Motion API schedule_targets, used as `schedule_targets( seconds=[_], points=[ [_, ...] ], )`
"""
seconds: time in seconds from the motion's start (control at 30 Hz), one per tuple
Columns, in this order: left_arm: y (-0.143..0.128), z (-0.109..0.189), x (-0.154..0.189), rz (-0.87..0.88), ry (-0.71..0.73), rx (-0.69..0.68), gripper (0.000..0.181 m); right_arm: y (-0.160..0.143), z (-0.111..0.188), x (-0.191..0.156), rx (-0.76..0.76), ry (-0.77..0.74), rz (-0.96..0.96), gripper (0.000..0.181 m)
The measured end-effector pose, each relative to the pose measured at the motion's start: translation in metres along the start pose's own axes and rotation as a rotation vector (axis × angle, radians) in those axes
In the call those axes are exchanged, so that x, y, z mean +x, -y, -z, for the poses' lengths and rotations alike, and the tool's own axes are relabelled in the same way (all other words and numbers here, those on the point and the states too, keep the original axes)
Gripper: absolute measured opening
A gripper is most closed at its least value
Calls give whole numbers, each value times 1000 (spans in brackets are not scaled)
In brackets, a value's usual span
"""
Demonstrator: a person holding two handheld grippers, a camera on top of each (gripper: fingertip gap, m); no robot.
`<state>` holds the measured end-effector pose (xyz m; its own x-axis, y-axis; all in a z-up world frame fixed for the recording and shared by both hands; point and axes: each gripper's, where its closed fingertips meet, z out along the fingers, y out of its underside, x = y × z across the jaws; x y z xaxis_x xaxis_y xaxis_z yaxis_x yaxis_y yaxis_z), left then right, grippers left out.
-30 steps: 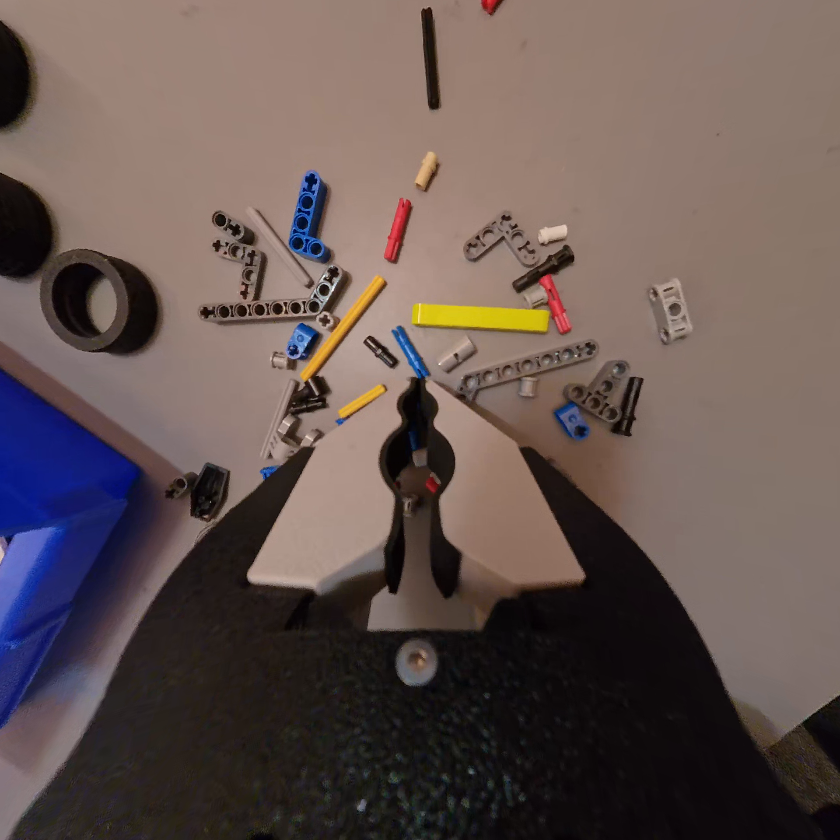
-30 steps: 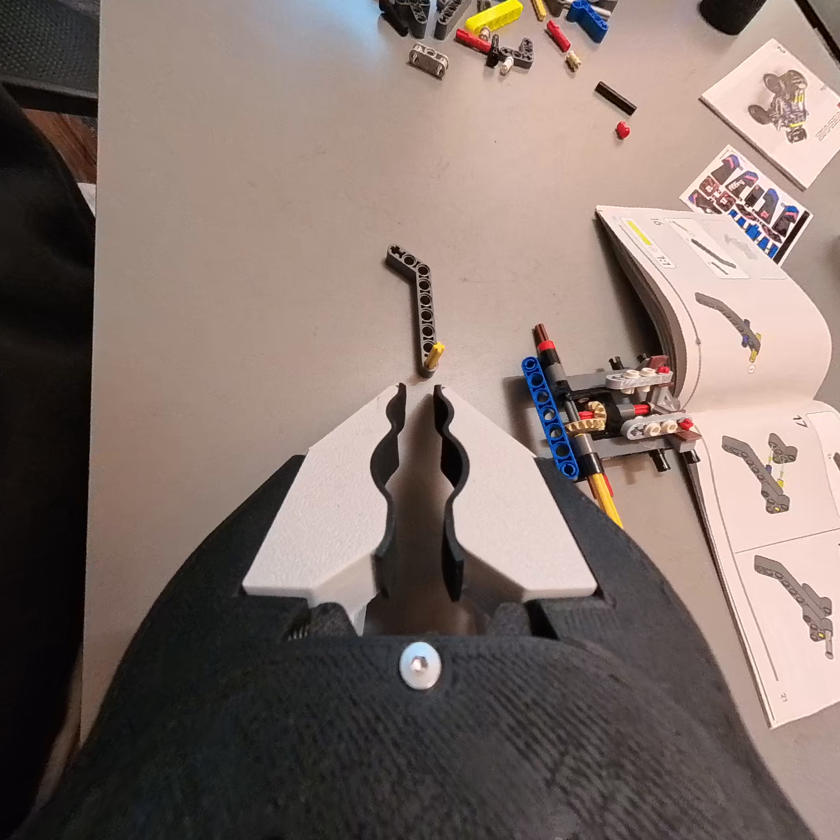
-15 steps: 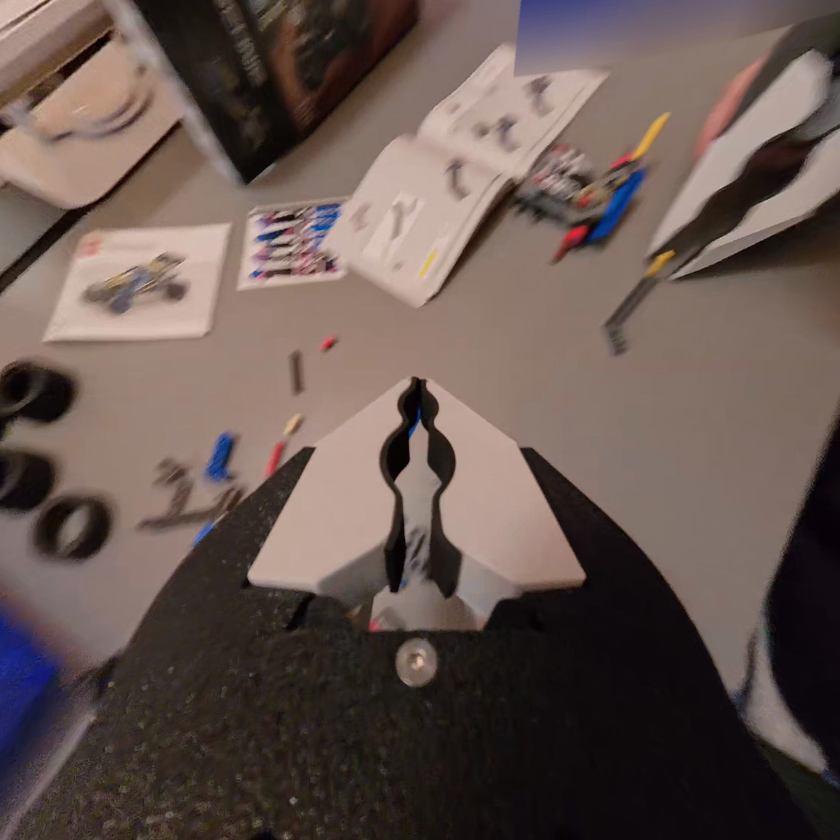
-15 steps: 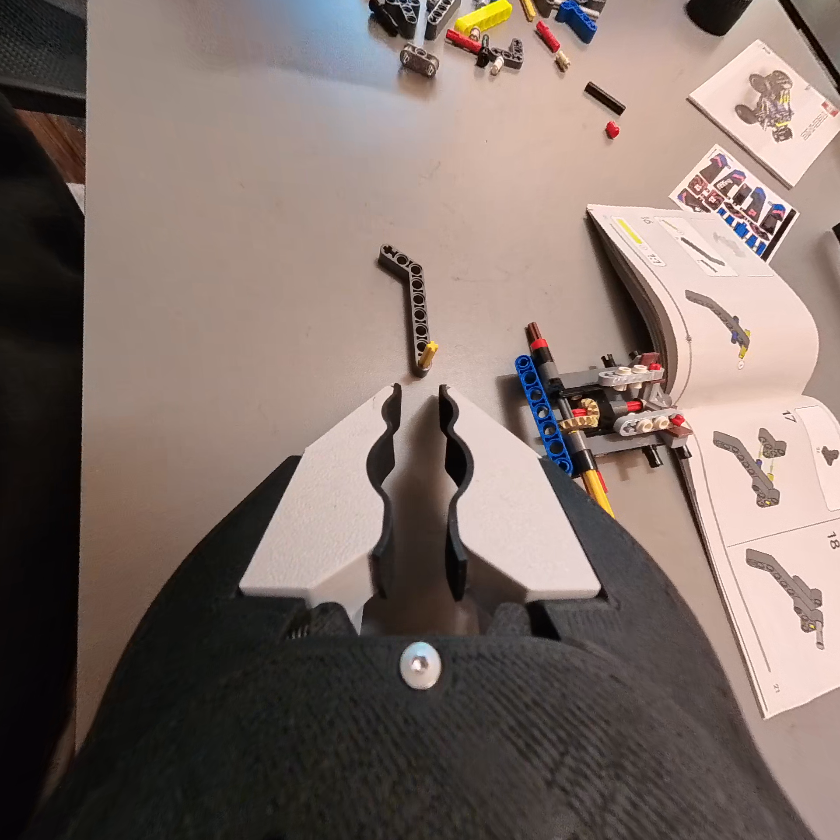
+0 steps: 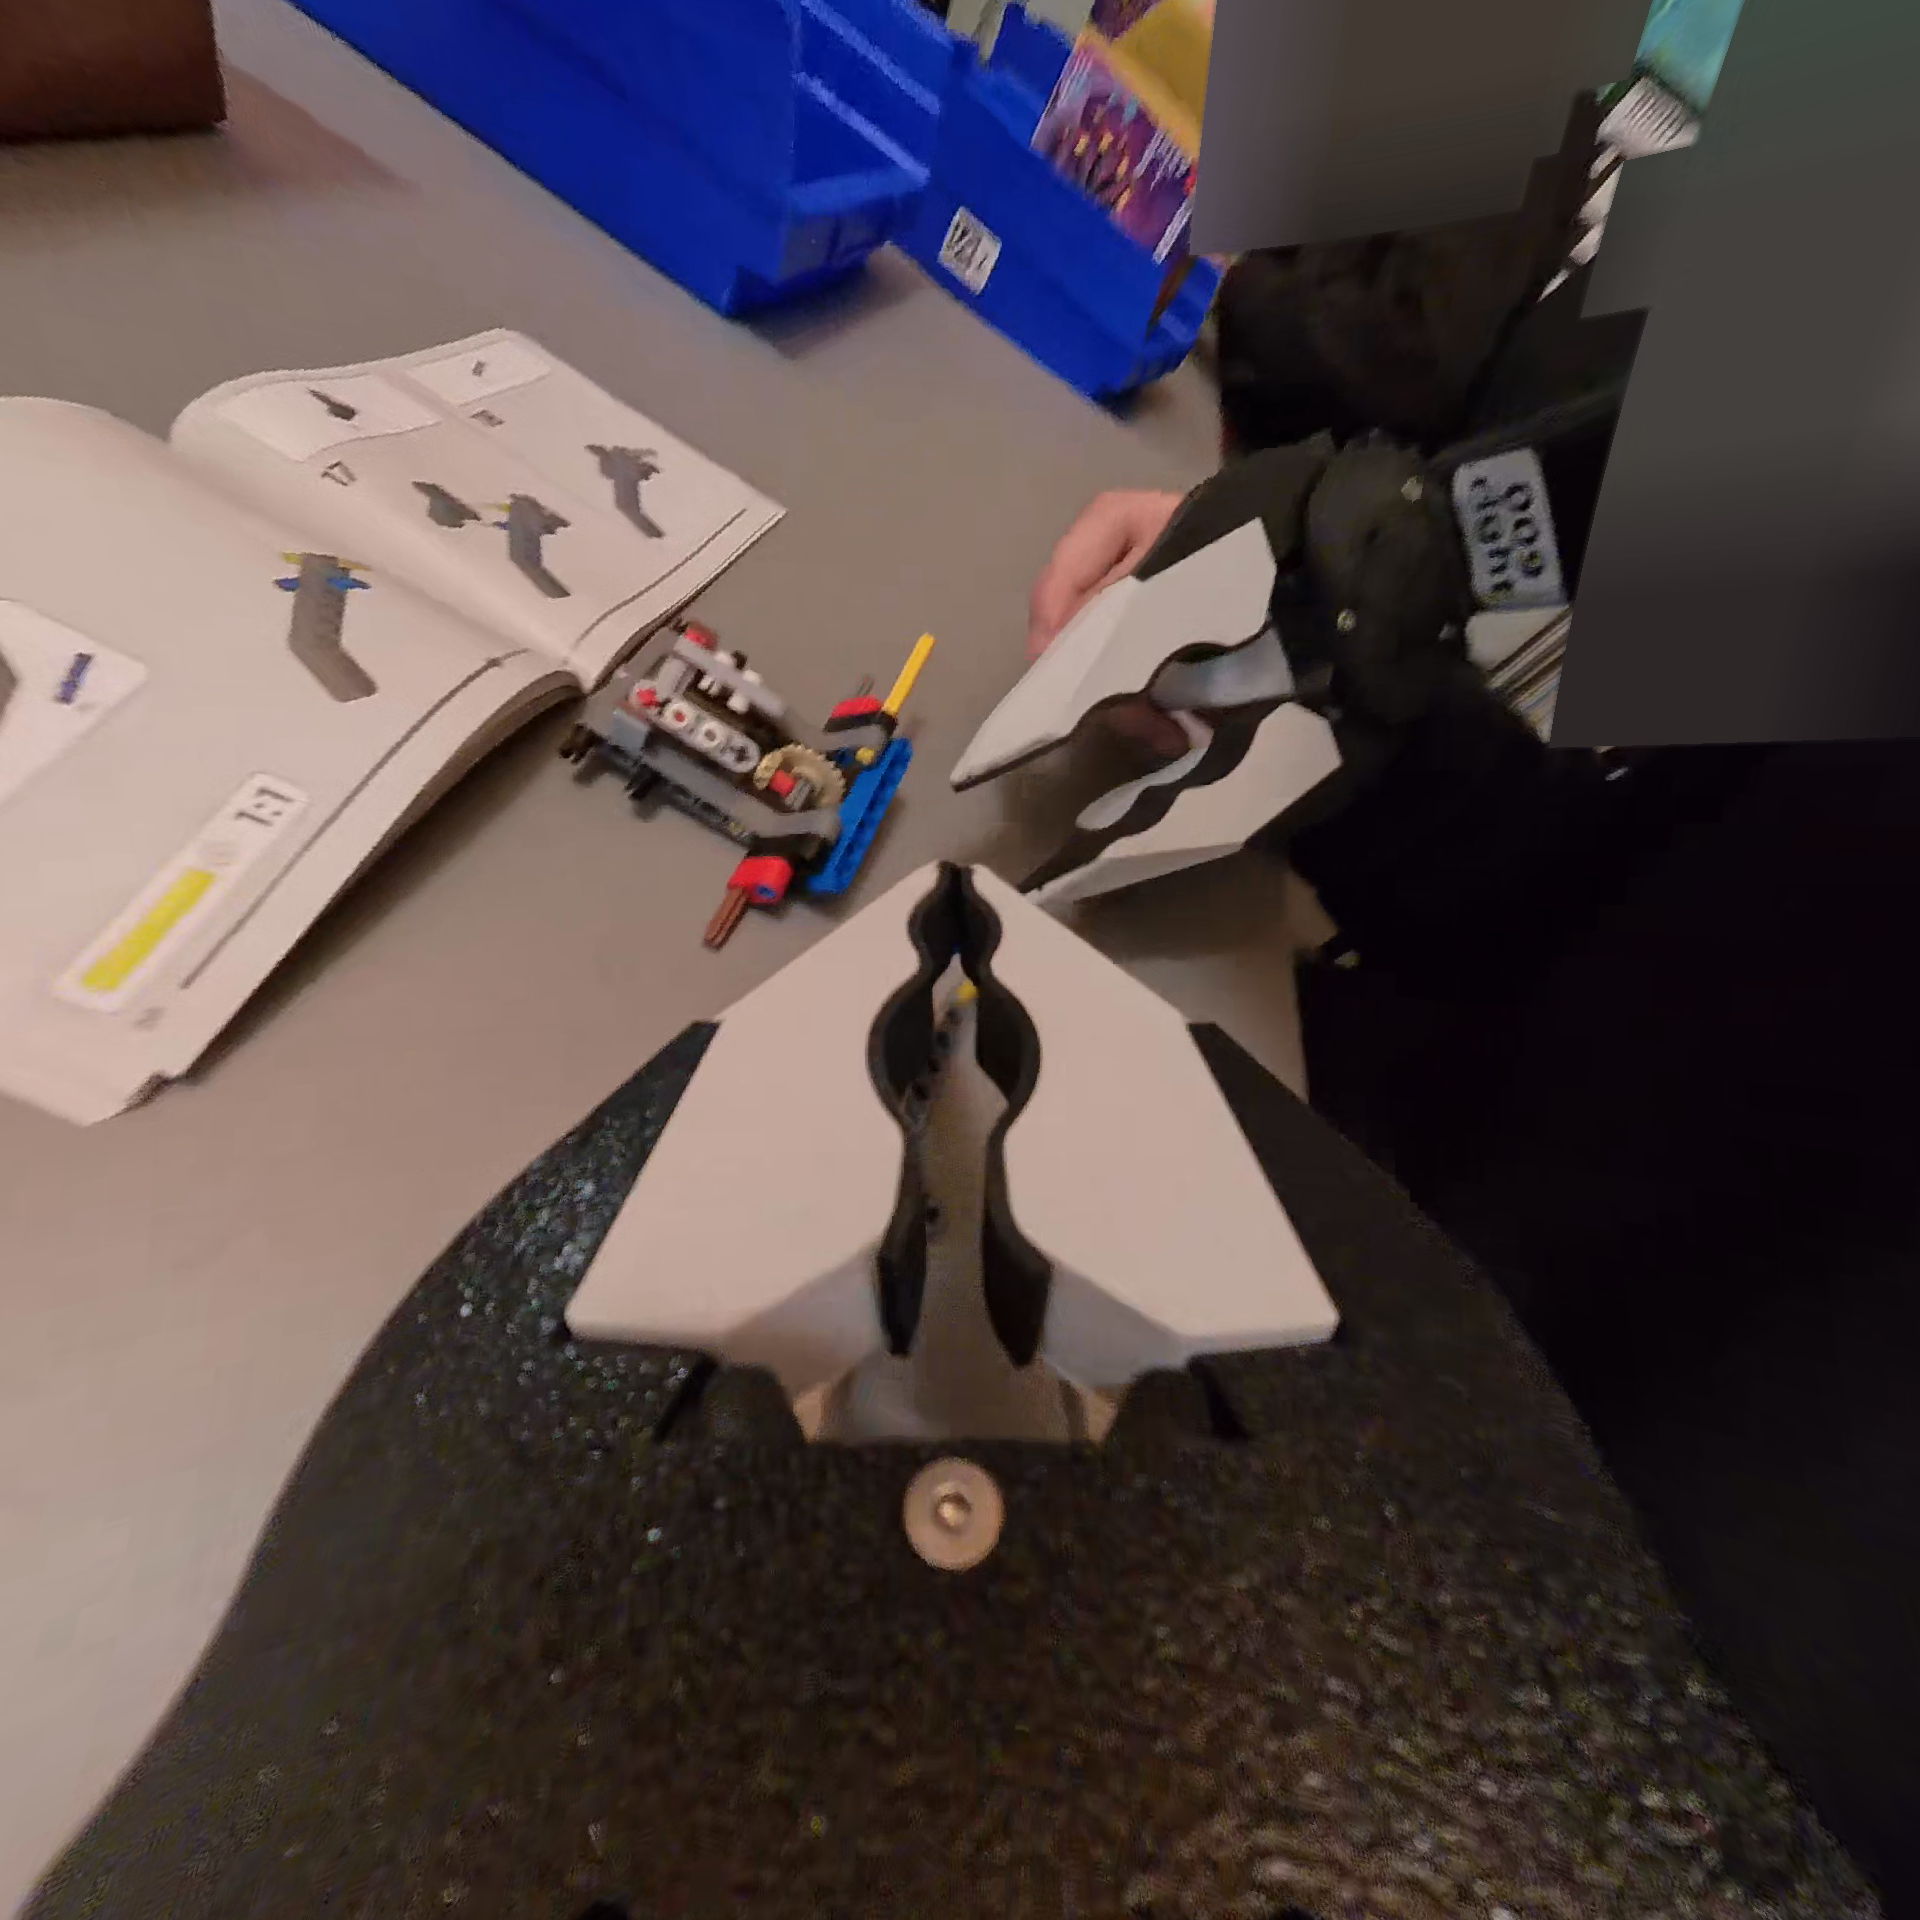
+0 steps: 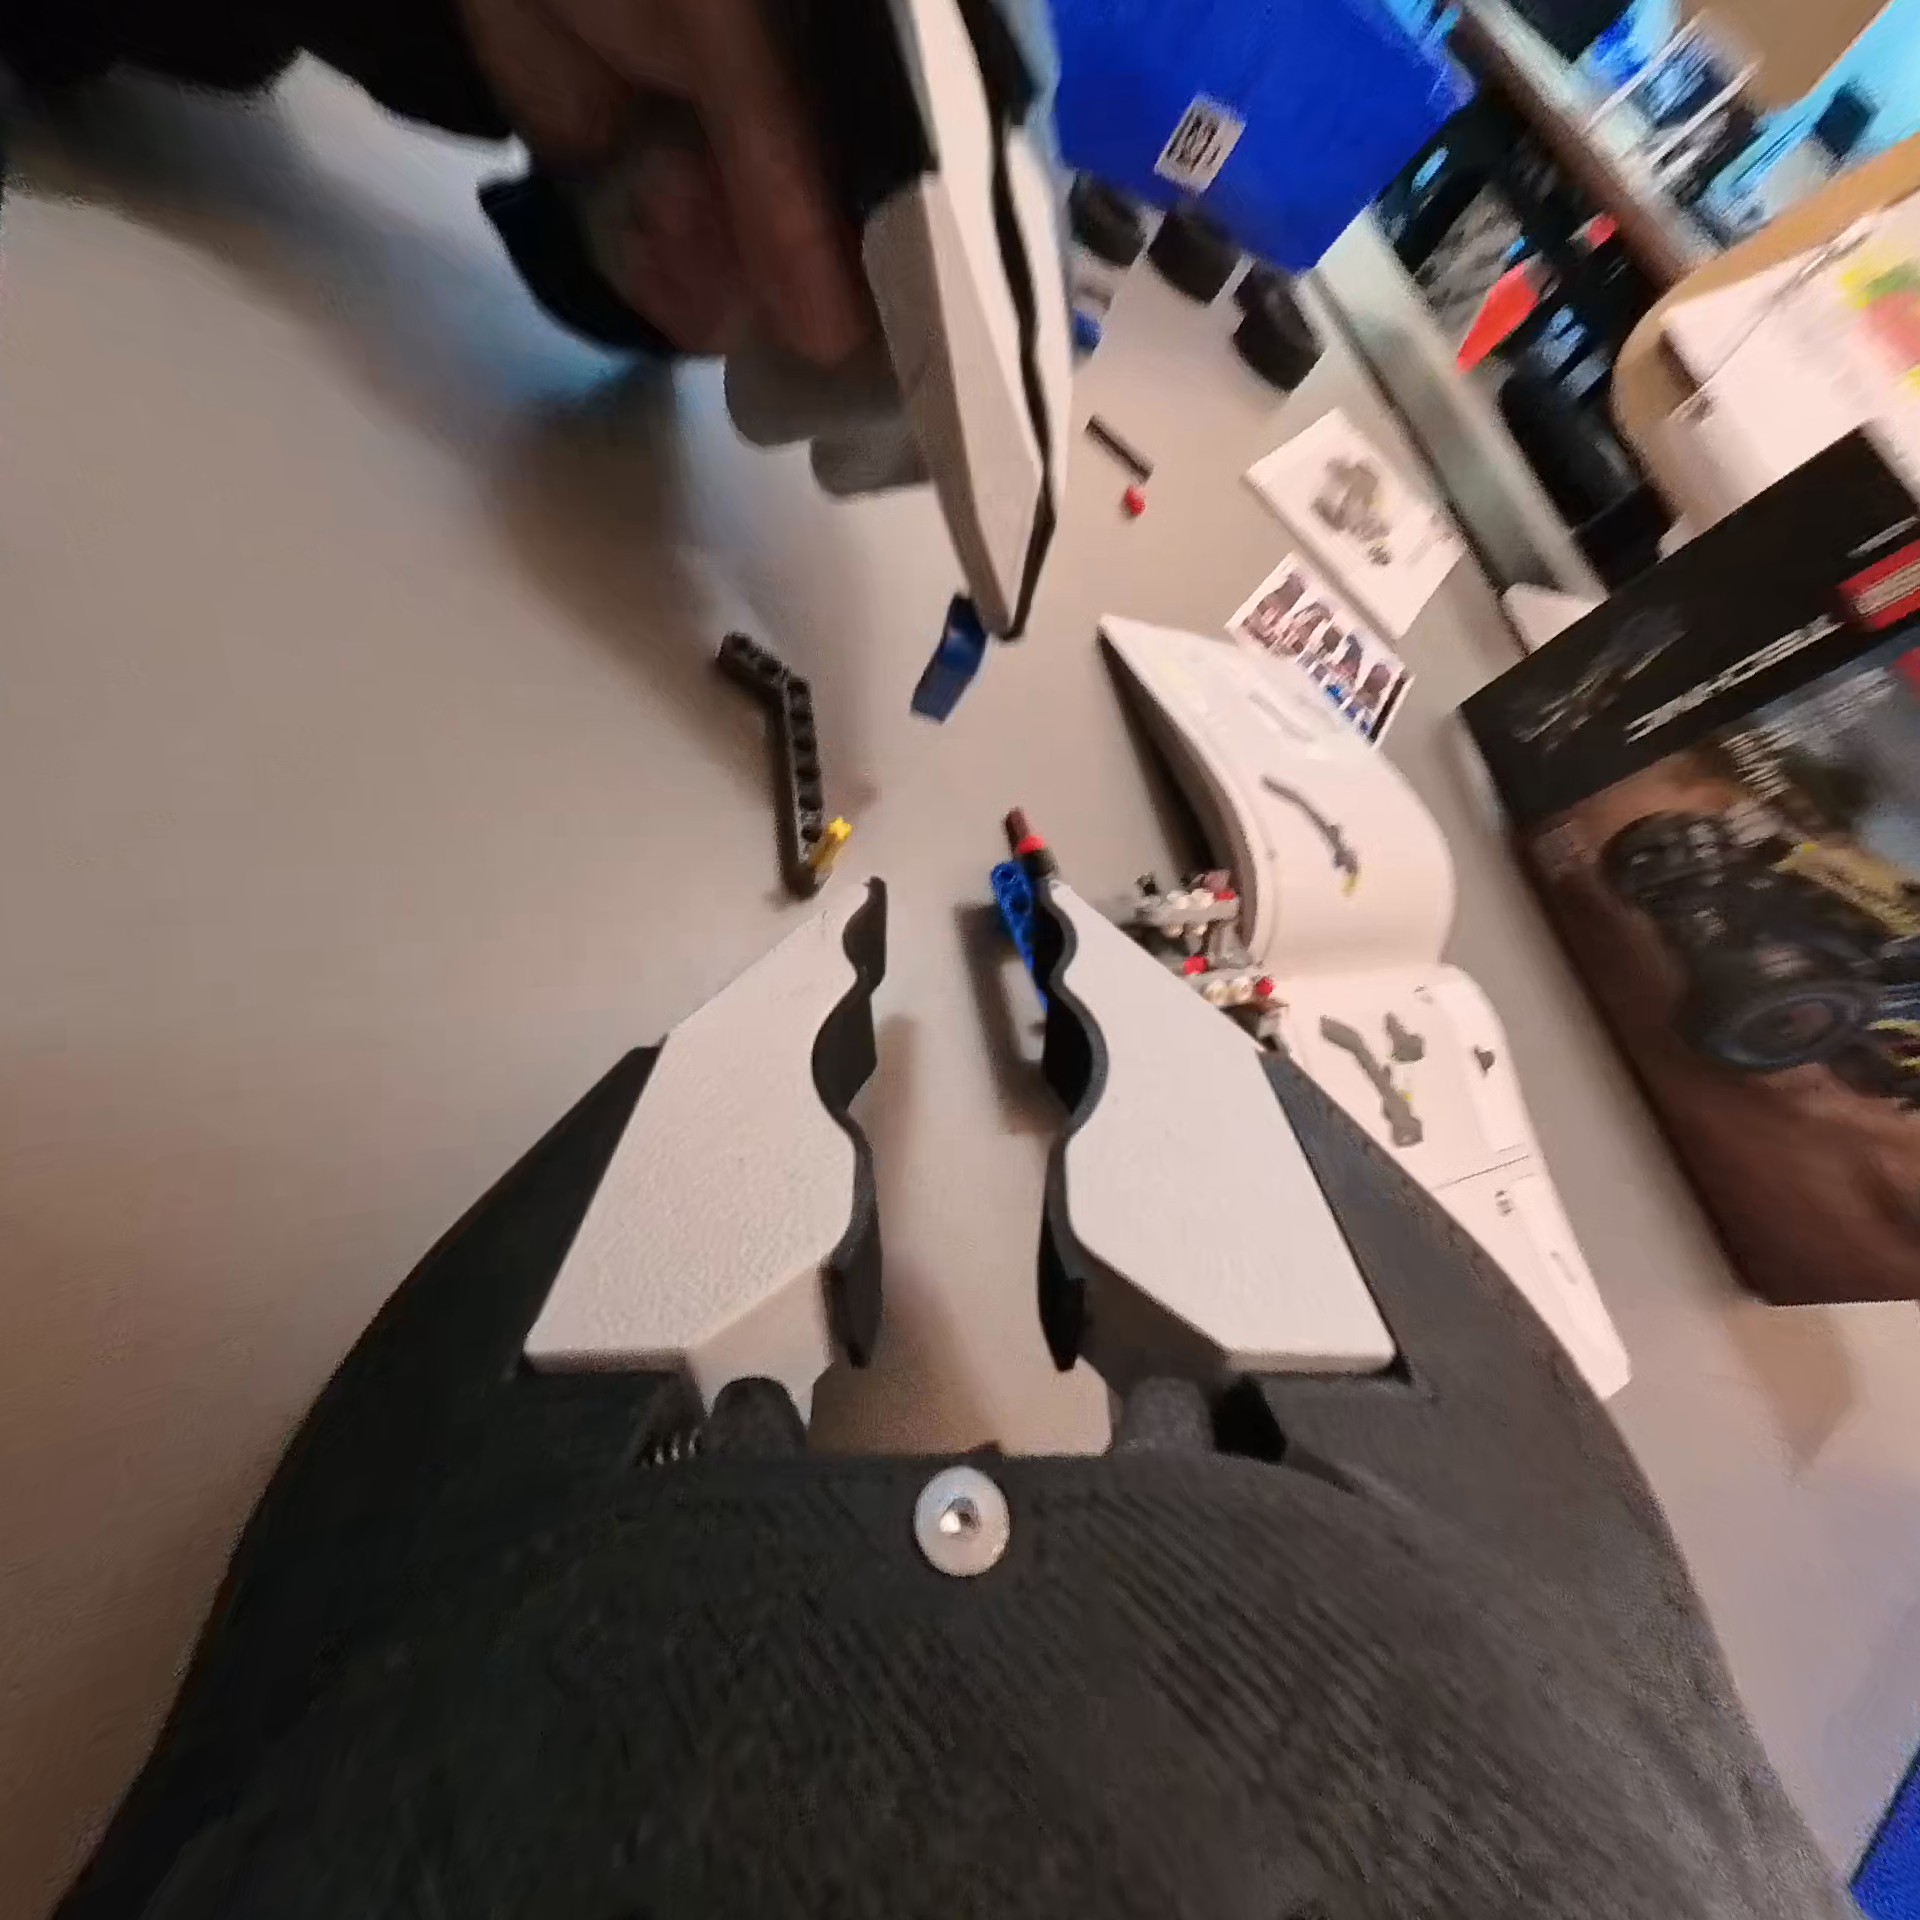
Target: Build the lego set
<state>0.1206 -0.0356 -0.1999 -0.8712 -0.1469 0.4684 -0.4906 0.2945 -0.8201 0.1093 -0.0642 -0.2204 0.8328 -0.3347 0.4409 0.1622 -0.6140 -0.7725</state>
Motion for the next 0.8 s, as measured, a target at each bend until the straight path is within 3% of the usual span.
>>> schedule_targets(
  seconds=[0.03,0.2,0.27,0.37,0.5,0.67,0.8],
  points=[
    [3,-1,3,23,-31,29,0,7,2,2,32,-16,-7,25],
    [15,1,13,130,-123,154,0,37,6,5,162,-9,-140,24],
    [13,1,10,143,-110,160,0,37,2,10,148,-28,-173,25],
    [-1,9,-16,107,60,86,0,19,-7,13,31,-52,-157,24],
    [-18,47,-62,20,376,-35,0,3,-9,10,-31,-52,-140,22],
    [-33,101,-94,3,601,-93,0,-6,-6,11,-43,-61,-189,17],
    [-45,127,-112,53,691,-92,1,-16,-7,10,-88,-60,-164,18]
  ],
)
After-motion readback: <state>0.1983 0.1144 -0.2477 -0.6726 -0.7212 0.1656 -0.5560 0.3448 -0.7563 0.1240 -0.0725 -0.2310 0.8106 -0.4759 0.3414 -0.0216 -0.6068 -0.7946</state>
